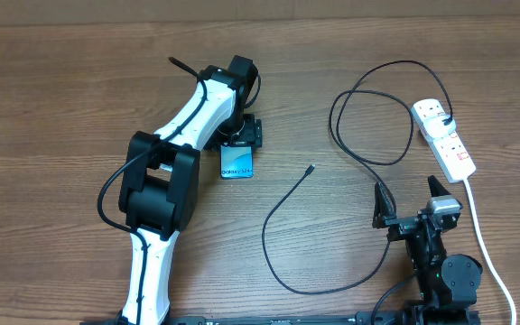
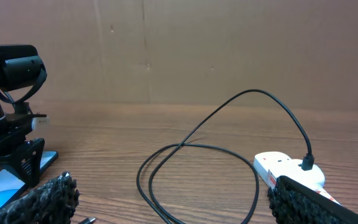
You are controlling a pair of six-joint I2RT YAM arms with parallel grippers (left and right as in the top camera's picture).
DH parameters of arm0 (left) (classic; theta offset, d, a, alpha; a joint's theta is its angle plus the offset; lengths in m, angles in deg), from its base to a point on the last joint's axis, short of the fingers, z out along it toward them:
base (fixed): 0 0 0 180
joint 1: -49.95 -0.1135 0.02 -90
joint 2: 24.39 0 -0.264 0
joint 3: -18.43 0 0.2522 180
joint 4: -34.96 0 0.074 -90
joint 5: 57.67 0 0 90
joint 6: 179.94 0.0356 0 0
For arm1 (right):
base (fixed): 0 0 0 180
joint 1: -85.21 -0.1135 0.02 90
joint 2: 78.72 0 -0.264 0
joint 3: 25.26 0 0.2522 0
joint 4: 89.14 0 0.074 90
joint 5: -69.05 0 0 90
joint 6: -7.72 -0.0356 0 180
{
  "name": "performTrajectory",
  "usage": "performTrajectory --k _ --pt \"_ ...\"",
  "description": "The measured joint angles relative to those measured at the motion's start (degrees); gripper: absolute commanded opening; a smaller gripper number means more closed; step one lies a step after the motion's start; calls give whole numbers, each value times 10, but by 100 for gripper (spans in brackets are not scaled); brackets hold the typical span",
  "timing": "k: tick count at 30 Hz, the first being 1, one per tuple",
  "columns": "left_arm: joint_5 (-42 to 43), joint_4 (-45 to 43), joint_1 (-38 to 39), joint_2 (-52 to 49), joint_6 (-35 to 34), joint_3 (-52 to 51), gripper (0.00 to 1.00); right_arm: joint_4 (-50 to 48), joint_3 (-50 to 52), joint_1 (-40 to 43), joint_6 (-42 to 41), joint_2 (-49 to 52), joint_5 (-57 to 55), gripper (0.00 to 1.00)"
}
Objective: Plug charger to phone and switch on socket
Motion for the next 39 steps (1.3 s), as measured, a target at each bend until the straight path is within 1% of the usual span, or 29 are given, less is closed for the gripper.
performTrajectory --k 11,24,32,39 --pt "0 0 0 0 0 0 79 0 0 0 0 0 0 100" --pt "0 -1 0 0 0 0 78 0 0 0 0 0 0 100" --pt "-2 1 0 0 0 0 79 0 0 0 0 0 0 100" --pt "-2 1 0 0 -1 0 76 0 0 0 0 0 0 100"
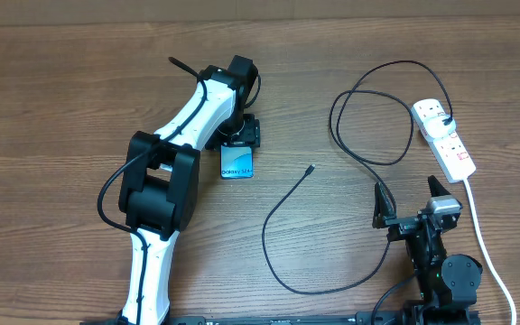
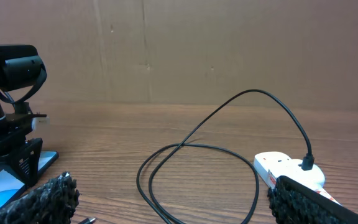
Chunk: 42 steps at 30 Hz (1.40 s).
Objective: Plug charger to phone and switch on socket
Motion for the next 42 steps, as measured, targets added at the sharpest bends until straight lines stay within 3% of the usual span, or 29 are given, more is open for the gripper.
performTrajectory --k 37,42 --pt "-3 49 0 -18 -1 37 74 0 0 0 0 0 0 100" --pt "-3 50 0 -18 -1 38 79 0 0 0 0 0 0 100"
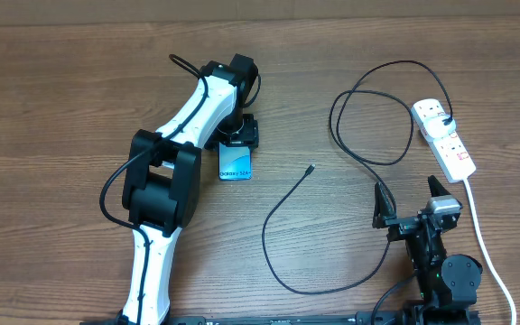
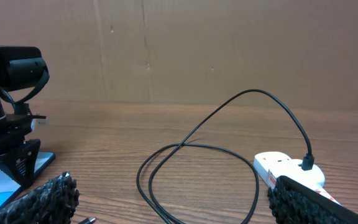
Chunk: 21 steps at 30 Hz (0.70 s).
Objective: Plug charger to phone and switch on socket
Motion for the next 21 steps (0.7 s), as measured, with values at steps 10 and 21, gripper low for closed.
performTrajectory --k 10,21 --pt "-18 -2 0 -1 0 2 100 0 0 0 0 0 0 100" --pt "-16 -18 0 3 -2 -9 99 0 0 0 0 0 0 100"
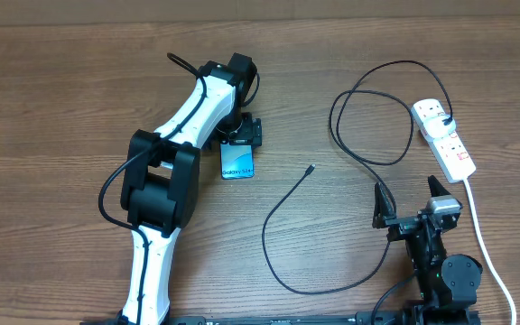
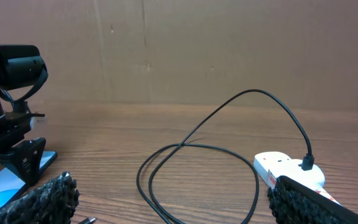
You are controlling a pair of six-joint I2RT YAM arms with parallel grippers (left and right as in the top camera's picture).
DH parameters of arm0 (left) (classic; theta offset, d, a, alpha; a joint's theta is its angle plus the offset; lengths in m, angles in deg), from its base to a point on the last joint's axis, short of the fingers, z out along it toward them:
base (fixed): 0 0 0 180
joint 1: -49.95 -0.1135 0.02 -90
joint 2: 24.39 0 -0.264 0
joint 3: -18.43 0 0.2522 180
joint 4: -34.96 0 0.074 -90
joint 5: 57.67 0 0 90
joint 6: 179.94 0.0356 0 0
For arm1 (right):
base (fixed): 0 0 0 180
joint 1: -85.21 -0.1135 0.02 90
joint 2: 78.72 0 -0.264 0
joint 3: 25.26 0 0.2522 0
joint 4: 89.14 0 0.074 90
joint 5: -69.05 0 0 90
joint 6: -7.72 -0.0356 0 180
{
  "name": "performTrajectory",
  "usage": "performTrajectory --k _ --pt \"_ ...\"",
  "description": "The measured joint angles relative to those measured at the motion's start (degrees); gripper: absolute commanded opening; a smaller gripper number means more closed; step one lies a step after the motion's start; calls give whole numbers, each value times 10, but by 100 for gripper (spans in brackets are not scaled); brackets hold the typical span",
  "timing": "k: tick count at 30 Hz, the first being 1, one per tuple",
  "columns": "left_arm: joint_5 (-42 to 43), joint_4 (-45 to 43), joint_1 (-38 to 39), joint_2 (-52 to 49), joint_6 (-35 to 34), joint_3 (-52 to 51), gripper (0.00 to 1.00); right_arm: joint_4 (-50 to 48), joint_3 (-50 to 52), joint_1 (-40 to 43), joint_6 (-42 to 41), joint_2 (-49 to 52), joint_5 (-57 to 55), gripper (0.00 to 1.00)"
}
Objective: Plug charger to phone and switch on socket
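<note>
The phone (image 1: 236, 164), its blue and white screen up, lies flat left of centre; the right wrist view shows it low on the left. My left gripper (image 1: 241, 135) stands over its far end, a finger on either side, shut on it. The black charger cable (image 1: 265, 233) runs in loops from the white socket strip (image 1: 448, 144), and its free plug end (image 1: 310, 168) lies on the wood right of the phone. My right gripper (image 1: 409, 200) rests open at the near right, nothing between its fingers (image 2: 55, 199).
The cable's big loop (image 2: 197, 134) lies between my right gripper and the strip (image 2: 284, 167). The strip's white mains cord (image 1: 481, 235) runs down the right side past the right arm. A brown wall stands behind the table.
My left gripper and the phone have shifted slightly to the right. The right gripper, cable and socket strip are where they were.
At every earlier moment my left gripper stood at the phone's far end and my right gripper rested open at the near right. The phone was nudged a little left, then back right. The cable's free end has stayed on the wood.
</note>
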Motion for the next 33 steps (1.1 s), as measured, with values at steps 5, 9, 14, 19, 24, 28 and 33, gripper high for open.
performTrajectory --k 5,9,14,19,24,28,33 --pt "5 -16 0 2 -13 -4 99 0 0 0 0 0 0 100" --pt "15 -35 0 2 -22 -6 99 0 0 0 0 0 0 100" --pt "15 -37 0 2 -28 -6 98 0 0 0 0 0 0 100" --pt "15 -38 0 2 -28 -6 95 0 0 0 0 0 0 100" --pt "14 -43 1 4 -28 -12 94 0 0 0 0 0 0 100" --pt "14 -45 1 6 -29 -14 87 0 0 0 0 0 0 100" --pt "15 -47 1 6 -31 -15 81 0 0 0 0 0 0 100"
